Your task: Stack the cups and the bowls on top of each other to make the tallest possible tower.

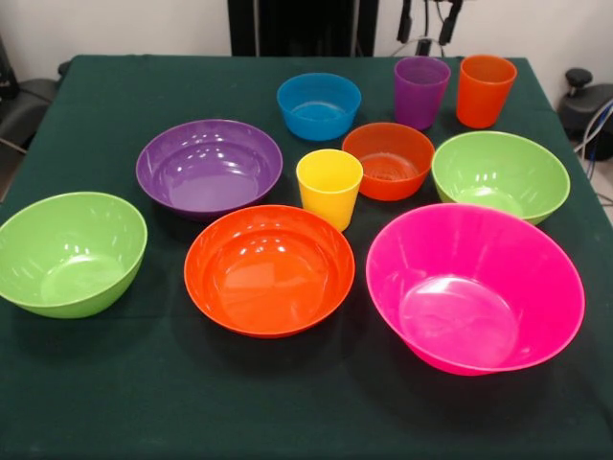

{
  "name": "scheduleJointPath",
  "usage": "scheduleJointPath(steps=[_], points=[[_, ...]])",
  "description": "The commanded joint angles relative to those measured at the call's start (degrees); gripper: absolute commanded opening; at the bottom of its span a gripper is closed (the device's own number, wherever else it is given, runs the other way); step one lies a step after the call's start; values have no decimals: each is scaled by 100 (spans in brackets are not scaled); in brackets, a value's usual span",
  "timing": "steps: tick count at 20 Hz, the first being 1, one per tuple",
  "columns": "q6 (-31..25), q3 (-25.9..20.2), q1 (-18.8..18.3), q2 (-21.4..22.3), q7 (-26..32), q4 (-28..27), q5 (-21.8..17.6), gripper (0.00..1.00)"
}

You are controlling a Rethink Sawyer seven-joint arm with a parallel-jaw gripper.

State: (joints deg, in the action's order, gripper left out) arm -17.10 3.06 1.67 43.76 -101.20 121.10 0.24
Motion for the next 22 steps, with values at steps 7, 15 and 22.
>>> scheduleJointPath(steps=[7, 15, 22], points=[[-386, -445, -261, 857, -737, 700, 123, 100], [-104, -458, -213, 886, -901, 933, 162, 100], [213, -404, -137, 826, -1040, 1161, 140, 100]])
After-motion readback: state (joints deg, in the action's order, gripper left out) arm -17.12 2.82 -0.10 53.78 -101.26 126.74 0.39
